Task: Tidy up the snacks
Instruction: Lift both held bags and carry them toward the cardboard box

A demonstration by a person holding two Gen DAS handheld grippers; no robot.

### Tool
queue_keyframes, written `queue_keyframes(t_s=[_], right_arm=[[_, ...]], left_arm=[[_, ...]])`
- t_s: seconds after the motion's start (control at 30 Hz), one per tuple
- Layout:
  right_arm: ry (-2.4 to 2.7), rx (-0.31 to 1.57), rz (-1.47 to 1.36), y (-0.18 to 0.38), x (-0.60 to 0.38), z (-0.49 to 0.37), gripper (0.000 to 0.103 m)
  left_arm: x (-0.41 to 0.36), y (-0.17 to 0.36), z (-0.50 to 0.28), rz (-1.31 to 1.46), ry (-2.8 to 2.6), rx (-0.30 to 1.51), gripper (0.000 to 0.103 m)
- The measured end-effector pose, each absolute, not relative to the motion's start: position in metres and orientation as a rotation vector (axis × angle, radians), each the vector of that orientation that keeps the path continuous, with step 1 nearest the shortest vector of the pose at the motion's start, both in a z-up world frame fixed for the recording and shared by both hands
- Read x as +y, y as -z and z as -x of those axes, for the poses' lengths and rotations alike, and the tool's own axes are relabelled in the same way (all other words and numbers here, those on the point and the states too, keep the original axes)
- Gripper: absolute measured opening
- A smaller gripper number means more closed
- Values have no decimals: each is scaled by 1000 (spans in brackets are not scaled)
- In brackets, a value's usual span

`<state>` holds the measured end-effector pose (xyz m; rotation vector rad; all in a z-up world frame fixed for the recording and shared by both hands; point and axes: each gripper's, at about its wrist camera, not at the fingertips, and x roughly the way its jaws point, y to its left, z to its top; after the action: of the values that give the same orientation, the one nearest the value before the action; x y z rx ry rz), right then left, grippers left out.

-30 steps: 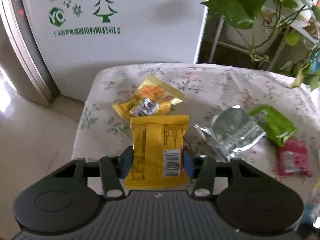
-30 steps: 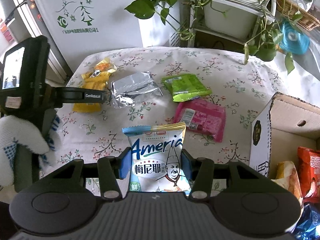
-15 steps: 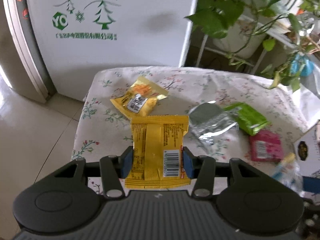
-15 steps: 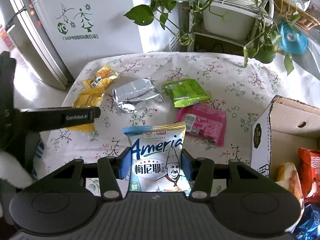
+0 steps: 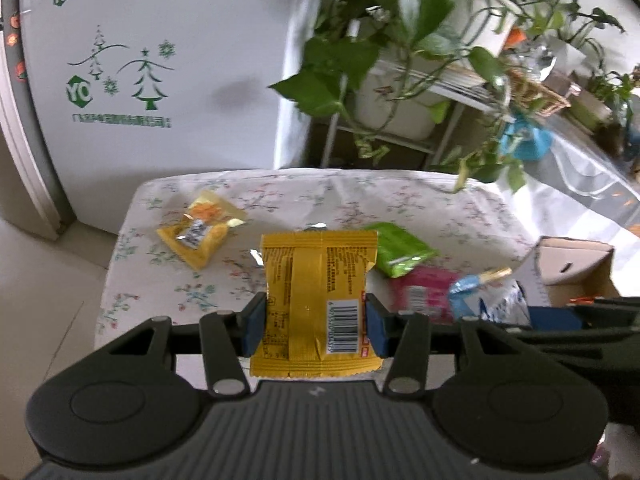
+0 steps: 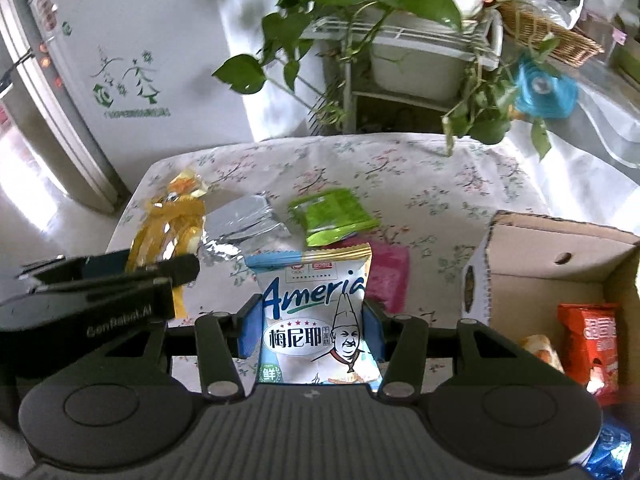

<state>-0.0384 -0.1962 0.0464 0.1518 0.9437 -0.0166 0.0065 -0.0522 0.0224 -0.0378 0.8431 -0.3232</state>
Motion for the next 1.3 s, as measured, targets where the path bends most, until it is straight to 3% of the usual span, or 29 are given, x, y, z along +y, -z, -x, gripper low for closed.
queue_keyframes(t_s=[1.3], right_arm=[[209,808,-316,-74,-304,88,57]], left_arm=[[-142,-52,49,32,563,787,49]])
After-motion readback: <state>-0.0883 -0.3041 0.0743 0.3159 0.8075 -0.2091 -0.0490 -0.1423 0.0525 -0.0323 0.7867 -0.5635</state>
